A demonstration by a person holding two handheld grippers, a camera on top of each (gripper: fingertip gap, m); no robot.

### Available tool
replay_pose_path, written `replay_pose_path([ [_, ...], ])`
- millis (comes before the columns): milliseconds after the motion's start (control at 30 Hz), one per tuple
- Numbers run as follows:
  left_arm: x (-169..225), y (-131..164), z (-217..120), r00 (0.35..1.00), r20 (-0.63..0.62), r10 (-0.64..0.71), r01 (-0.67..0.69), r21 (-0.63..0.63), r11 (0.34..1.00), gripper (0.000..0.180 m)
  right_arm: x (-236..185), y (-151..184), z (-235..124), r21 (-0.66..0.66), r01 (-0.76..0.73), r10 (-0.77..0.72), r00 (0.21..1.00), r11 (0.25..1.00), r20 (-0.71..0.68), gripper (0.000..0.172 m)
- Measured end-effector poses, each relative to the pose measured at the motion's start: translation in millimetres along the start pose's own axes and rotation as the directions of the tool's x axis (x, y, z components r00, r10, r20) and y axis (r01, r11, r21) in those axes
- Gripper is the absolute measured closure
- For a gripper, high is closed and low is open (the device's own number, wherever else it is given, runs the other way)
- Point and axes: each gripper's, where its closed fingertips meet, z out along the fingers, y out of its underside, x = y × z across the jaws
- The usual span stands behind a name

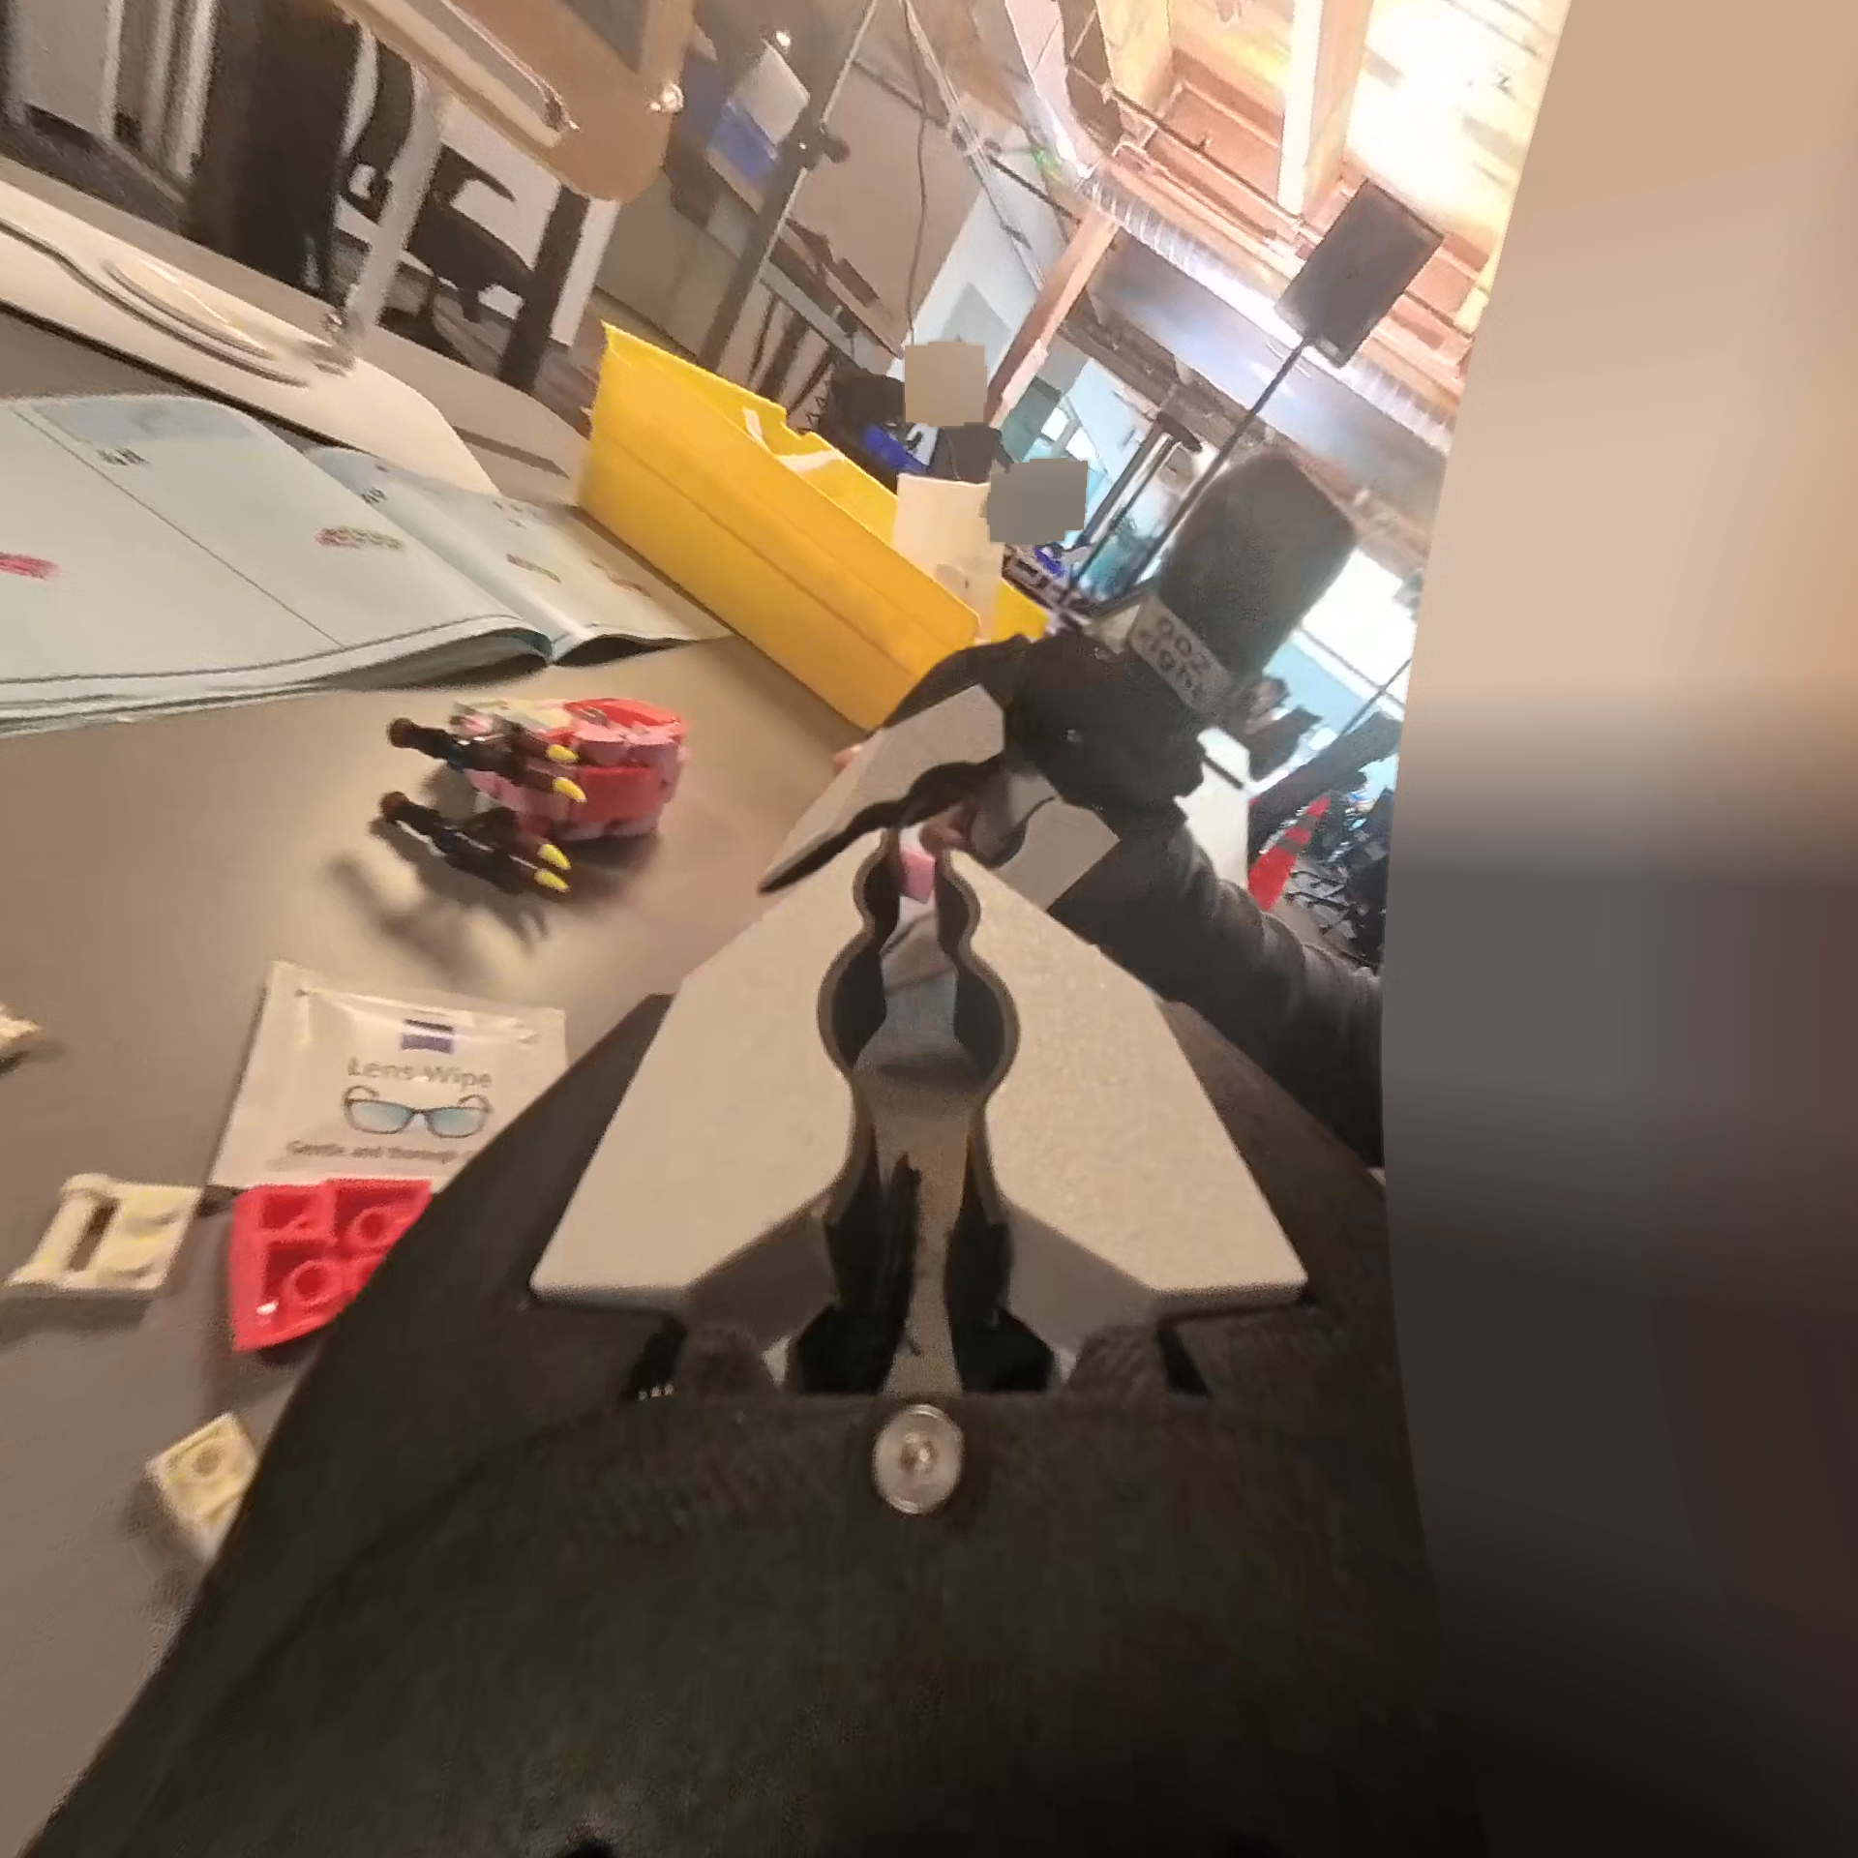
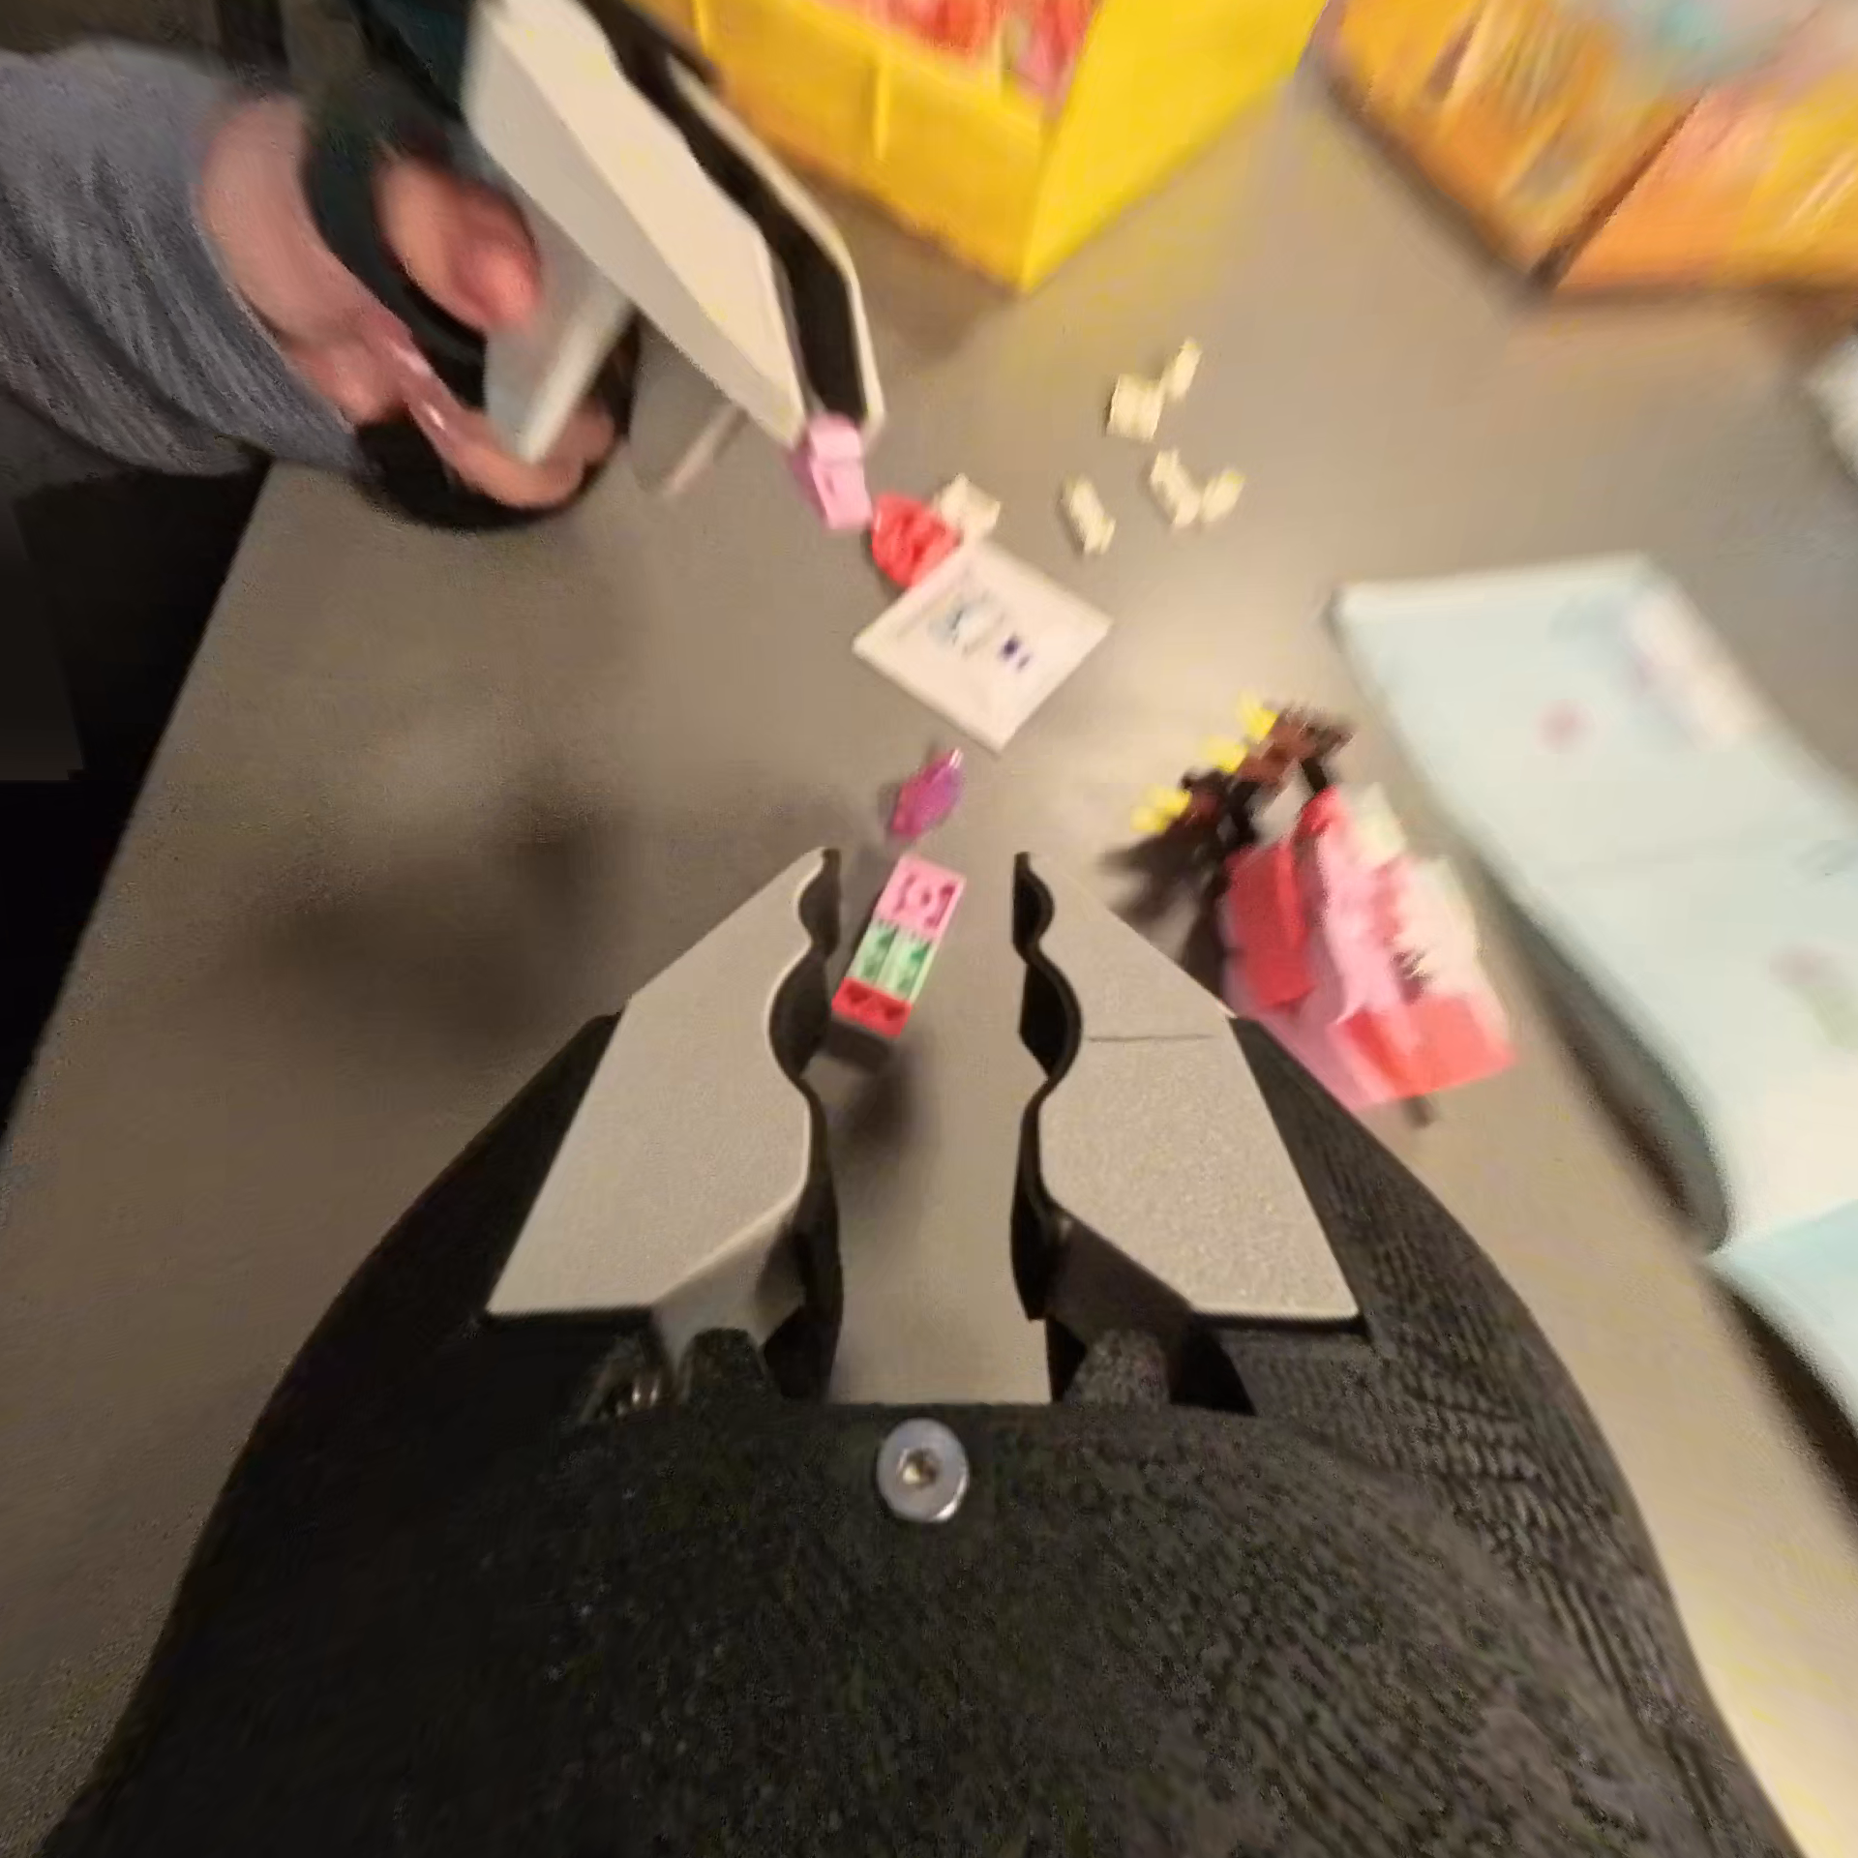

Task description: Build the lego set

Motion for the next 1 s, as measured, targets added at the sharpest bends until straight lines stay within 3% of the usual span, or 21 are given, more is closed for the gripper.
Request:
replay_pose_path([
  [67, -4, 0, -2, 0.999, 0.038, 0.038, -0.038, -0.011, 0.999, 0.176, -4, 18, 7, -0.109, -0.109, 0.114, 0.993, 0.988, 0.042, 0.134],
  [167, -7, 1, -5, 0.997, 0.058, 0.047, -0.046, -0.022, 0.999, 0.175, -9, 26, 12, -0.179, -0.138, 0.147, 0.988, 0.974, 0.039, 0.136],
  [233, -11, 7, -6, 0.996, 0.078, 0.043, -0.037, -0.074, 0.997, 0.175, -10, 29, 11, -0.214, -0.136, 0.144, 0.989, 0.967, 0.022, 0.139],
  [300, -16, 13, -9, 0.99, 0.123, 0.074, -0.057, -0.137, 0.989, 0.176, -12, 30, 10, -0.229, -0.123, 0.133, 0.991, 0.966, 0.029, 0.153],
  [400, -25, 29, -13, 0.971, 0.187, 0.146, -0.09, -0.279, 0.956, 0.175, -11, 28, 10, -0.22, 0.002, 0.001, 1.0, 0.975, 0.012, 0.158],
  [467, -28, 38, -15, 0.958, 0.195, 0.212, -0.133, -0.356, 0.925, 0.175, -7, 22, 13, -0.172, 0.177, -0.185, 0.982, 0.969, -0.029, 0.158],
  [600, -28, 52, -21, 0.928, 0.164, 0.335, -0.224, -0.474, 0.852, 0.174, 7, 13, 14, -0.154, 0.48, -0.503, 0.842, 0.864, -0.195, 0.158],
  [833, -36, 70, -38, 0.873, 0.133, 0.47, -0.301, -0.611, 0.732, 0.174, 6, -7, 8, -0.078, 0.566, -0.561, 0.773, 0.821, -0.297, 0.158],
  [1000, -37, 78, -51, 0.837, 0.063, 0.544, -0.371, -0.665, 0.648, 0.174, 0, -21, 5, -0.048, 0.691, -0.654, 0.657, 0.721, -0.376, 0.158],
])
